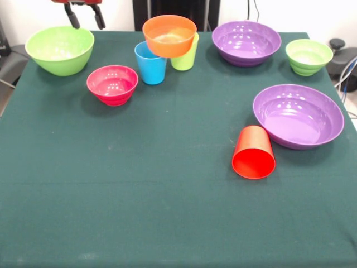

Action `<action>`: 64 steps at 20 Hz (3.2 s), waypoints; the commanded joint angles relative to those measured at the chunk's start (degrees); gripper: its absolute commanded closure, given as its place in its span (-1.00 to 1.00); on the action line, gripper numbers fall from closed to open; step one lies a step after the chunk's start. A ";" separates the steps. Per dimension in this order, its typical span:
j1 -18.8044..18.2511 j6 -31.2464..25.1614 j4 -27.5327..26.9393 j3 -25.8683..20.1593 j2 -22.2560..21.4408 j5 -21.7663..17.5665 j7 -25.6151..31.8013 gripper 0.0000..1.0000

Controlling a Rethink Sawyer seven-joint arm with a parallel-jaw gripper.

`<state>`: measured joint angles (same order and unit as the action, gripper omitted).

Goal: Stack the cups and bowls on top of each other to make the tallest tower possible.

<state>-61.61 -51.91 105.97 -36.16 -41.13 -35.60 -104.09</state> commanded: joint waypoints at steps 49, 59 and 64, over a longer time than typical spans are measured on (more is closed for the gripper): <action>2.09 6.92 -2.67 2.37 5.77 -8.72 4.35 -1.00; 1.95 6.80 -1.20 2.30 4.33 -7.89 4.04 -1.00; 1.80 7.53 -1.20 2.62 5.02 -8.25 3.78 -1.00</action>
<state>-61.30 -46.60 103.12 -35.08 -37.25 -42.16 -104.09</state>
